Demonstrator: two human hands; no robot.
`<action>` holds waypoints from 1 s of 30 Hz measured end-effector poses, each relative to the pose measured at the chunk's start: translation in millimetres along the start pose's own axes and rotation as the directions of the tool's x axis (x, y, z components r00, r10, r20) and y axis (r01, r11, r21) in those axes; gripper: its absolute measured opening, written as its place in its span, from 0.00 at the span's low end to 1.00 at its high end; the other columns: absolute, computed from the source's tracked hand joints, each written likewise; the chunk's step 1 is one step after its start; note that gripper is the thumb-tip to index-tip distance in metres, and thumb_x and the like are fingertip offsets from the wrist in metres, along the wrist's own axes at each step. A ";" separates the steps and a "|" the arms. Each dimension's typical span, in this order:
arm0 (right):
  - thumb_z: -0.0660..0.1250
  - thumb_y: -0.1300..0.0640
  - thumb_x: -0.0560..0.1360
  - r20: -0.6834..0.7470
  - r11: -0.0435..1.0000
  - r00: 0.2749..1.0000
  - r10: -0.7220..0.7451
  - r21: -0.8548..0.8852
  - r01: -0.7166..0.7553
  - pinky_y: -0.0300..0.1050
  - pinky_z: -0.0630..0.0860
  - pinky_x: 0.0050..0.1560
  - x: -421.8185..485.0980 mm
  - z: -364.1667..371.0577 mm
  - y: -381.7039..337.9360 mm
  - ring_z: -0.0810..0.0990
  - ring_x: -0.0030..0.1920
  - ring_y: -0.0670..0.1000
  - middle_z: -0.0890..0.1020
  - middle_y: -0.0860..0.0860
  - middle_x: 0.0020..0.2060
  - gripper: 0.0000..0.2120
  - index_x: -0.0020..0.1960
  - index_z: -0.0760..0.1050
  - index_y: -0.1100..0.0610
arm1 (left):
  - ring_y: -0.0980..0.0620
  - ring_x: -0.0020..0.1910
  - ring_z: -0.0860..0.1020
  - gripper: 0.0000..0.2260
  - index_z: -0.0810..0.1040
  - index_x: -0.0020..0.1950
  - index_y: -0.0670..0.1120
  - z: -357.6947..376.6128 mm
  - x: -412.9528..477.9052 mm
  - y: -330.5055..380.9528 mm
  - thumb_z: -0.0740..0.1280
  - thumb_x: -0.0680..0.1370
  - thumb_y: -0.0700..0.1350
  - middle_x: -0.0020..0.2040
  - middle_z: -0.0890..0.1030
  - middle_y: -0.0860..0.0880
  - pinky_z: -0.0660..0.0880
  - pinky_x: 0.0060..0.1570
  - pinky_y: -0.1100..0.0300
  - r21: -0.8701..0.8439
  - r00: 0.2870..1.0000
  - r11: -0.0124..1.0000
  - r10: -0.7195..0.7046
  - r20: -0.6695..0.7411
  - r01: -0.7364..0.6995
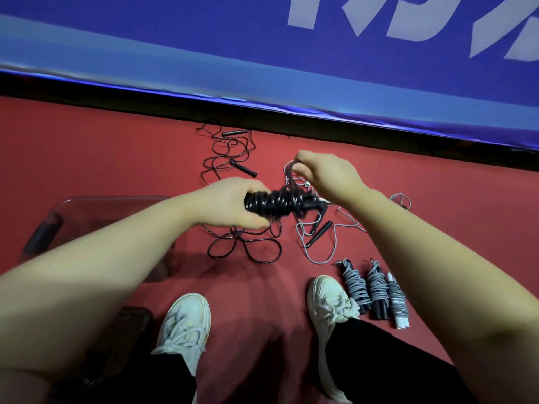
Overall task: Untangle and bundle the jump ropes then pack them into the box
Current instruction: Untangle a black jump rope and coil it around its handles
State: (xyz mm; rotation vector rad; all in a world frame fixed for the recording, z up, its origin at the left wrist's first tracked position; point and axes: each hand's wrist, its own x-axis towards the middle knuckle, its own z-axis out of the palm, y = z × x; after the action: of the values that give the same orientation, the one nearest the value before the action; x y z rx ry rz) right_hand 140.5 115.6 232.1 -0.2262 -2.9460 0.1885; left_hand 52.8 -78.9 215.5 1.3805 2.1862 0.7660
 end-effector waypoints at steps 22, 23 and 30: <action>0.54 0.52 0.82 0.042 0.821 0.949 -0.312 -0.490 0.292 0.45 0.63 0.34 -11.0 -20.5 -54.3 0.78 0.46 0.58 0.77 0.51 0.50 0.12 0.60 0.72 0.54 | 0.52 0.53 0.75 0.30 0.67 0.71 0.60 -17.5 7.8 -20.1 0.72 0.72 0.45 0.60 0.78 0.52 0.67 0.45 0.64 -0.071 0.913 0.960 -0.281 -0.295 0.273; 0.55 0.51 0.81 0.066 0.786 0.925 -0.374 -0.507 0.354 0.45 0.64 0.37 -11.1 -25.0 -53.7 0.78 0.47 0.57 0.78 0.51 0.50 0.12 0.60 0.72 0.52 | 0.52 0.49 0.75 0.30 0.67 0.71 0.61 -18.8 7.1 -17.7 0.72 0.72 0.45 0.56 0.78 0.52 0.68 0.42 0.66 -0.028 0.932 0.962 -0.269 -0.244 0.270; 0.62 0.35 0.70 0.255 0.810 0.849 -0.463 -0.266 0.522 0.45 0.69 0.47 -7.1 -42.4 -44.1 0.76 0.46 0.54 0.80 0.48 0.47 0.23 0.53 0.77 0.51 | 0.51 0.48 0.78 0.24 0.72 0.54 0.71 -19.7 -3.1 -11.2 0.72 0.60 0.59 0.48 0.82 0.56 0.73 0.50 0.58 0.111 0.925 0.973 -0.227 0.304 0.202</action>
State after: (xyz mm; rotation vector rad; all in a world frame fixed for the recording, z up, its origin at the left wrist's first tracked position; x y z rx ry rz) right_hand 149.3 75.9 278.4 0.5541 -3.0674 -0.3767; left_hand 34.2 -90.0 223.1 1.1790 2.0832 0.3543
